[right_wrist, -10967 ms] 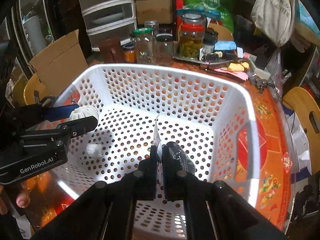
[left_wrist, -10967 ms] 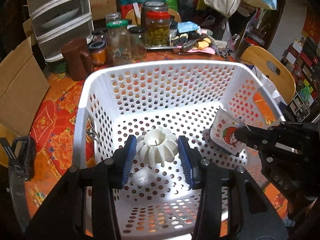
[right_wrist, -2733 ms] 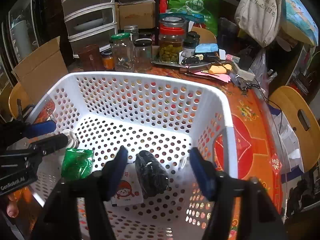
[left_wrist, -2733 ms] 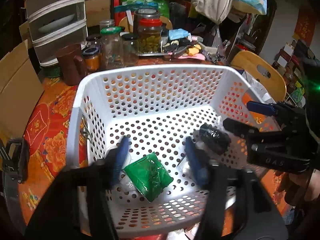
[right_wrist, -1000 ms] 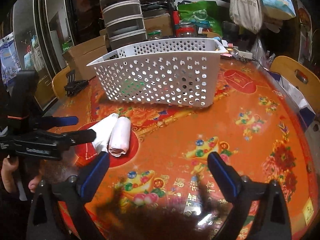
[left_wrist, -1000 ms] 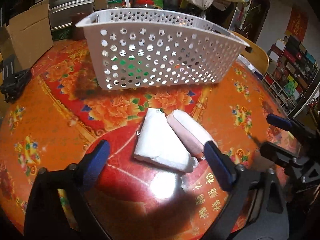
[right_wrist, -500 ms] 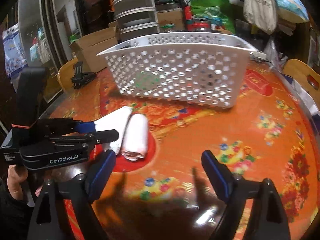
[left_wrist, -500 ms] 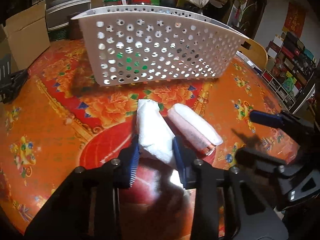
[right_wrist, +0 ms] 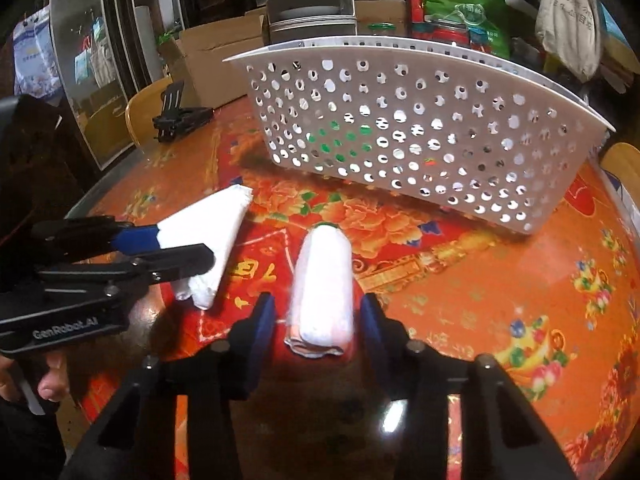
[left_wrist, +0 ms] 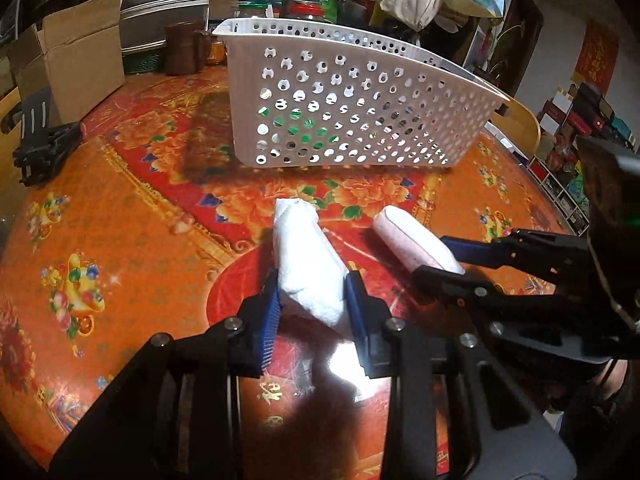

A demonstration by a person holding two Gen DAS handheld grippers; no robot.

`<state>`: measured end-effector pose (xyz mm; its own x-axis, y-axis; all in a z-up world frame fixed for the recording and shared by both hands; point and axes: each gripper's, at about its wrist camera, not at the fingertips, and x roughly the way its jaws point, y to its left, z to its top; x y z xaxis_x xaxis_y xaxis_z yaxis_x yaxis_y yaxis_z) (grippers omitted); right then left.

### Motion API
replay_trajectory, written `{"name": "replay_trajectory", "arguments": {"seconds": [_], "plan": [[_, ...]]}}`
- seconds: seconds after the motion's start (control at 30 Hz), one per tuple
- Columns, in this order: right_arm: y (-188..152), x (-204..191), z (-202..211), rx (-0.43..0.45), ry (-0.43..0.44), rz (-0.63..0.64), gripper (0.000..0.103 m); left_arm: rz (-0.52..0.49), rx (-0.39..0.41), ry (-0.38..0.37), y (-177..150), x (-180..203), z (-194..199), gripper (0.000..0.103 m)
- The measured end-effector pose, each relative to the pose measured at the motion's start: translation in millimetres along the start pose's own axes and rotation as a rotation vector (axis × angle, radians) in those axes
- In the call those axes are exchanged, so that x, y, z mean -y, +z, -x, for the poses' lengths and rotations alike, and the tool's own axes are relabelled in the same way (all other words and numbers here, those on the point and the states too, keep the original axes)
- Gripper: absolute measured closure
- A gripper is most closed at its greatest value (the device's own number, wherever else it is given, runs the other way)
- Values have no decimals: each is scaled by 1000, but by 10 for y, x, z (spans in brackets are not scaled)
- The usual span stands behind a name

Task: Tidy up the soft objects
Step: 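Grasp the white cloth with the left tool while the right tool grips the pink roll, then lift and carry the white cloth and pink roll with both tools over the basket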

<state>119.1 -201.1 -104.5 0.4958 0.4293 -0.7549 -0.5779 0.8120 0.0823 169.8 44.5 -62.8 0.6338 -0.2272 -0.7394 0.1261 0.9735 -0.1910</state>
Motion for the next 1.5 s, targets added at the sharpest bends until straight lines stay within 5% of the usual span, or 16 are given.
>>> {"name": "replay_trajectory", "arguments": {"seconds": [0.83,1.5], "plan": [[-189,372,843,178,-20,-73,73,-38,96,-39,30,285,456,74],[2,455,1713,343,-74,-61,73,-110,235,-42,387,555,1290,74]]}}
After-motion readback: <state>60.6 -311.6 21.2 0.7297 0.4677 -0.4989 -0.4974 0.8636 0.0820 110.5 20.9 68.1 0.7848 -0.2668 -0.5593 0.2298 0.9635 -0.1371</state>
